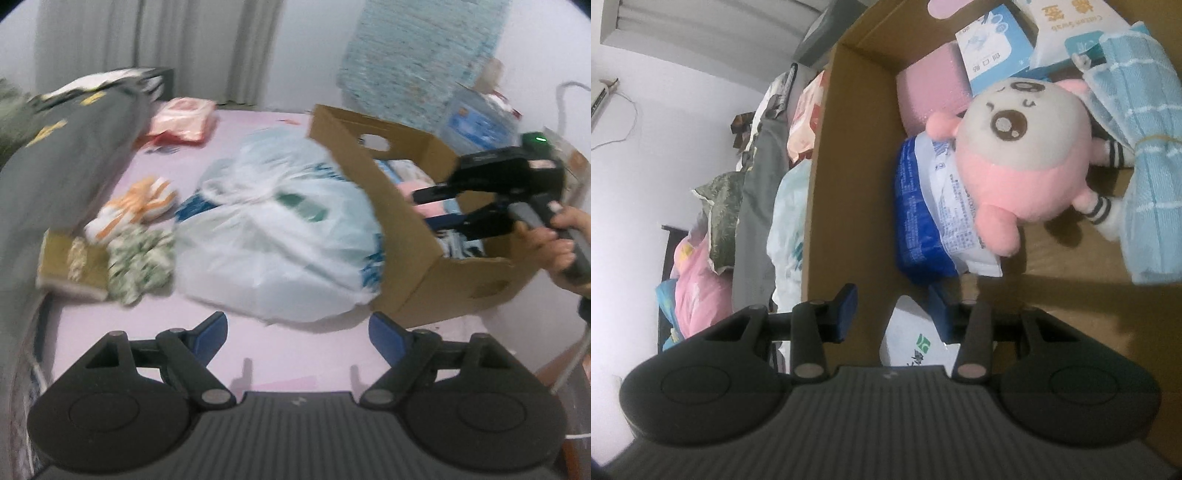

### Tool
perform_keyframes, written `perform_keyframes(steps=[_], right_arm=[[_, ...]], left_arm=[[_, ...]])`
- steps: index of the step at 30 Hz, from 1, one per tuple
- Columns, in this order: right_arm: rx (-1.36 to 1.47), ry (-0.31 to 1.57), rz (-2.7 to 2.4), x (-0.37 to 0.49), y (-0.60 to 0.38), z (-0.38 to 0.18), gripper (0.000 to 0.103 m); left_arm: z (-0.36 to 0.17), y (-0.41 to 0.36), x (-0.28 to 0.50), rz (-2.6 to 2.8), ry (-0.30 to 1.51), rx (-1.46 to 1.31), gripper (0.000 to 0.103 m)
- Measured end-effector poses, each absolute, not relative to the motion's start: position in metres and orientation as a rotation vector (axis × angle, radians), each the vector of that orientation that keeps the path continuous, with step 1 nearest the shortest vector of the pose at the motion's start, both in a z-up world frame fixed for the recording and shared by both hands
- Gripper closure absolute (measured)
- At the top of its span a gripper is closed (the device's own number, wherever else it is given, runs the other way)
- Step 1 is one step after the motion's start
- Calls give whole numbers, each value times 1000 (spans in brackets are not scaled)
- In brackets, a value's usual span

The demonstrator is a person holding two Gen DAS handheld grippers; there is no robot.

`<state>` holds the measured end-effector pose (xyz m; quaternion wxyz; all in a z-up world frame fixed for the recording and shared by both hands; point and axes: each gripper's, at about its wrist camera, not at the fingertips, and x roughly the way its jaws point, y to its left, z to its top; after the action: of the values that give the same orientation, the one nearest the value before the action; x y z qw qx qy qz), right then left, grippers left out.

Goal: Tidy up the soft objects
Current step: 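Move the right tool back over the bed to the orange-striped towel roll, then close the right tool on the orange-striped towel roll and lift it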

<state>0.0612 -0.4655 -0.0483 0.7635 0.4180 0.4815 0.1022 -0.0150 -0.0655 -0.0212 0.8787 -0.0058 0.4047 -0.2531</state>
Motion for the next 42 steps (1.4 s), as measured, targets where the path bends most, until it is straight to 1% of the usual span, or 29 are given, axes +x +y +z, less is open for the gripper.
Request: perform_keyframes(steps=[6,12,16,20,23,26,27,29,30,37,42], right_arm=[[848,963,224,48,-464,-17,59],[749,898,288,42,-436,27,59],[736,901,381,50,-401,48,59],[751,955,489,73,-352,53,59],[773,1017,543,101,-311,47,59],[785,1102,559,137,-271,29,59],[799,1141,558,152,-259,19,59],[823,1212,530,177,-239,0,59],[824,1243,509,189,-229,-9,59],[775,1383,371,245,-194,-59,59],[769,1428,300,259,-190,-75,59]], left_arm=[[-27,-38,-19,-416,797,-52,18],[-28,-21,-22,-292,709,-43,19],[-25,-18,-20,-220,626,39,19],[-21,-23,-6,-146,524,211,19],[-21,-29,15,-107,469,334,19],[-24,-29,44,-115,461,381,20],[-25,-29,55,-131,478,381,22],[-29,-28,78,-184,531,379,37],[-33,-29,85,-201,550,383,38],[-65,-37,133,-224,658,465,38],[-87,-41,158,-223,747,482,38]])
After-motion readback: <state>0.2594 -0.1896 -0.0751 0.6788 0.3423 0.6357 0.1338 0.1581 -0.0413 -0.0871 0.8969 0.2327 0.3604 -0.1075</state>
